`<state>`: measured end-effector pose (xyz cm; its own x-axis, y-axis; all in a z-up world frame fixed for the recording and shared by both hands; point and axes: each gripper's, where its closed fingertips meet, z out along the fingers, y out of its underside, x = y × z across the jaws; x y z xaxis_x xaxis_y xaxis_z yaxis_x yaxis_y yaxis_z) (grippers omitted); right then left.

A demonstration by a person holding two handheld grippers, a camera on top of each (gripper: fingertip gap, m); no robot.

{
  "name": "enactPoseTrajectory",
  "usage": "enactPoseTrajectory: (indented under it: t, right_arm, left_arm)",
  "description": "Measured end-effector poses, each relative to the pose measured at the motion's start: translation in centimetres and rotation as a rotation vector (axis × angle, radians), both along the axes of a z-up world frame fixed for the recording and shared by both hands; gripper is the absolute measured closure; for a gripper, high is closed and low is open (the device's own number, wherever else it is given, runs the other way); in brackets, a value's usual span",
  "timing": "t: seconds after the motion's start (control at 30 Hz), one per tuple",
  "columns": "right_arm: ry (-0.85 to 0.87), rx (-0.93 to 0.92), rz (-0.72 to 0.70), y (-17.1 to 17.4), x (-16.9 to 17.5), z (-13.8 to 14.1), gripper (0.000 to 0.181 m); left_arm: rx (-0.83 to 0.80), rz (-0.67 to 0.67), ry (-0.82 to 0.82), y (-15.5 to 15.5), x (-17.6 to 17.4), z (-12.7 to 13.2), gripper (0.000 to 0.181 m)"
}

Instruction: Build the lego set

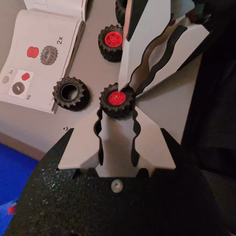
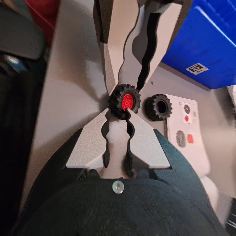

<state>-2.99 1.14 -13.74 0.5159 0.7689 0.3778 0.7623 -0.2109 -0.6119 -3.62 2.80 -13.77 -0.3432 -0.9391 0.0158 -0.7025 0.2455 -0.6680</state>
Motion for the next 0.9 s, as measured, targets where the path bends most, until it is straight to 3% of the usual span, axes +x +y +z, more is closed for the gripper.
enactPoseTrajectory:
  t: [0.13, 0.2, 0.3, 0.37, 0.43, 0.53, 0.67, 0.8, 0.9]
  right_arm:
    - [0.338, -0.165, 0.01, -2.1, -2.7, 1.8, 0.163]
    - [0.334, -0.22, -0.025, -2.3, -2.6, 0.8, 0.164]
    - [0.359, -0.236, -0.04, -2.3, -2.8, 0.7, 0.165]
    - [0.376, -0.269, -0.053, -2.5, -2.5, 0.7, 0.165]
    - [0.419, -0.292, -0.081, -2.4, -2.0, 0.8, 0.165]
    - [0.527, -0.363, -0.118, -2.5, -1.4, 0.8, 0.165]
    - [0.559, -0.382, -0.195, -2.4, 0.2, 0.6, 0.164]
    - [0.458, -0.322, -0.326, -2.5, 3.4, 0.9, 0.161]
    - [0.401, -0.239, -0.348, -2.9, 4.2, 1.4, 0.158]
  left_arm:
    - [-0.287, 0.077, 0.042, -2.0, -2.5, 2.6, 0.137]
    - [-0.297, 0.059, 0.043, -2.1, -3.4, 2.6, 0.141]
    - [-0.107, -0.013, -0.077, -1.7, -4.0, 2.5, 0.139]
    - [0.146, -0.045, -0.191, -0.6, -3.6, 2.9, 0.138]
    - [0.363, -0.159, -0.261, -1.1, -3.3, 3.1, 0.131]
    - [0.475, -0.228, -0.24, -1.4, -1.7, 2.1, 0.124]
    - [0.364, -0.292, -0.268, -2.6, 1.3, 1.7, 0.143]
    - [0.185, -0.196, -0.181, -2.3, 3.0, 2.1, 0.163]
    - [0.089, -0.121, -0.089, -2.0, 4.1, 2.1, 0.167]
